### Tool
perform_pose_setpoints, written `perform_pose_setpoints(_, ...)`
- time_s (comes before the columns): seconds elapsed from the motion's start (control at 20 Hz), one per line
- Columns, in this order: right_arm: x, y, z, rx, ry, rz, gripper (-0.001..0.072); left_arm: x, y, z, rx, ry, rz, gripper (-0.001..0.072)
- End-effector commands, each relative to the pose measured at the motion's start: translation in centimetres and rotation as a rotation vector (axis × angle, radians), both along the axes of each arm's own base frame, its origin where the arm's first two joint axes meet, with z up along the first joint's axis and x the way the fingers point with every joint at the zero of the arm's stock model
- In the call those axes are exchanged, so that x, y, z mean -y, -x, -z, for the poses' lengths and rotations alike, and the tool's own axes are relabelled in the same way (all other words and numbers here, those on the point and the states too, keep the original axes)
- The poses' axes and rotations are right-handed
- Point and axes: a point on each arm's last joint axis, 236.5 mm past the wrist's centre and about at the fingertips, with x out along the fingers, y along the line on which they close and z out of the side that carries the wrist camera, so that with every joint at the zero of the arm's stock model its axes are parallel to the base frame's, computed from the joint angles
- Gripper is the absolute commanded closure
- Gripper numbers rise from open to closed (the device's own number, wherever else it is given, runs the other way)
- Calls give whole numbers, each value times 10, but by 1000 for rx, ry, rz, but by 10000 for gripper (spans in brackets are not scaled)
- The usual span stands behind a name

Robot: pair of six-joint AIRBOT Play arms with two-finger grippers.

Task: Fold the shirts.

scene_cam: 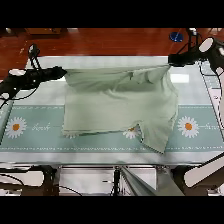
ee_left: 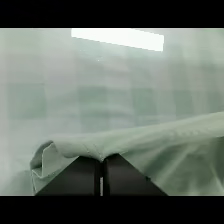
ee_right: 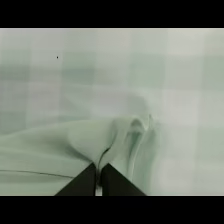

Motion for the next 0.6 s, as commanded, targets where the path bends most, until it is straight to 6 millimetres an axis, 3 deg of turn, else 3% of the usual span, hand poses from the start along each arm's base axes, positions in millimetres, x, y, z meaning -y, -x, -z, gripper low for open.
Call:
perform_pose_setpoints(0.0, 2, 38, 15, -169, 29, -38, 687, 6, 16, -21, -58, 128, 72, 687)
perform_pose_setpoints(0.1, 12, 62, 20, -269, 69, -29, 687, 0, 36, -30, -144, 208, 119, 688)
perform_pose_setpoints(0.15, 13, 72, 23, -317, 67, -20, 687, -5, 48, -23, -219, 223, 119, 688)
perform_pose_setpoints(0.35, 4, 83, 39, -374, 25, -10, 687, -17, 113, 42, -530, 82, 184, 687)
perform_pose_setpoints(0.55, -7, 101, 71, -438, -33, 9, 687, -2, 116, 66, -566, 81, 193, 686)
